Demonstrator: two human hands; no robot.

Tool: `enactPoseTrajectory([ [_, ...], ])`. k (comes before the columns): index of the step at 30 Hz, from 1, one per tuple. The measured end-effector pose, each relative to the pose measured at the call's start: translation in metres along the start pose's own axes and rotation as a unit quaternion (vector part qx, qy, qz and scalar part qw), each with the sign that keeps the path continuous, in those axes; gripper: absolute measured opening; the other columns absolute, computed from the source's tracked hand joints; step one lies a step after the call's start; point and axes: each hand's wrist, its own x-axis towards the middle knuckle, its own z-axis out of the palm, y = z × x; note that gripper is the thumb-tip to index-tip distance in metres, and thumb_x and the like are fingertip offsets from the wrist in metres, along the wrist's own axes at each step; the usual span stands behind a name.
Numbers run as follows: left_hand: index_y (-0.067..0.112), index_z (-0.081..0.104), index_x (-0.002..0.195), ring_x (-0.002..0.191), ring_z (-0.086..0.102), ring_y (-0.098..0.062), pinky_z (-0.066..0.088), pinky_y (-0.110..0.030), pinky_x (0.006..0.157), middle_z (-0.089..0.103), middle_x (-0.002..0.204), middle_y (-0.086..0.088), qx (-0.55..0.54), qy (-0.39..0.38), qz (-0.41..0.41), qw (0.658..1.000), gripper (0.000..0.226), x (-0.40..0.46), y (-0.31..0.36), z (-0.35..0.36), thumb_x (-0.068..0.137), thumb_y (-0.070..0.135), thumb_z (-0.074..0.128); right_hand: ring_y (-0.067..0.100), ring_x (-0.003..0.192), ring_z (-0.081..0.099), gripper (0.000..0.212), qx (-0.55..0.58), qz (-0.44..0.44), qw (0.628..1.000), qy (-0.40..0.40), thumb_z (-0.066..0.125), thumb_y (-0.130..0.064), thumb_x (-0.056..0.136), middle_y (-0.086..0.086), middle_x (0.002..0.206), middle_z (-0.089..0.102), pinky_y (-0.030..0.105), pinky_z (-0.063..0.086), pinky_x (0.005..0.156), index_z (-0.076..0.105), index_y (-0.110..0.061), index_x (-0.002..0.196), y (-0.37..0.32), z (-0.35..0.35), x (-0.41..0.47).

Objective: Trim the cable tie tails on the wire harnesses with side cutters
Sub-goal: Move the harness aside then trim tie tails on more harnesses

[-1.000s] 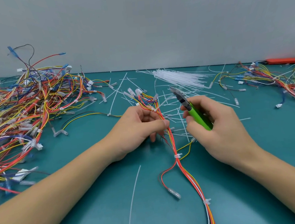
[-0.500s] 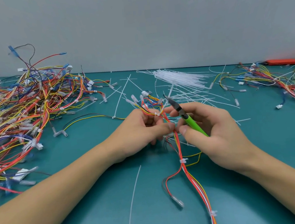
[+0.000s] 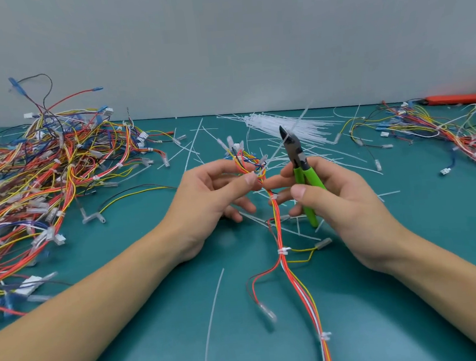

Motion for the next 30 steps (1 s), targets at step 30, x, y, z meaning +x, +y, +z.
enactPoseTrajectory([
  [30,0.013,0.073,0.09,0.067,0.063,-0.015,0.043,-0.021,0.051,0.068,0.096,-0.008,-0.041,0.007,-0.011,0.999,0.017,0.003,-0.002,-0.005,0.083,0.028,0.074,0.008,0.077,0.055,0.017,-0.282,-0.042,0.958,0.036,0.075,-0.026,0.093,-0.017,0.083,0.063,0.012,0.041,0.068,0.069,-0.035,0.105,0.01,-0.004,-0.002],
])
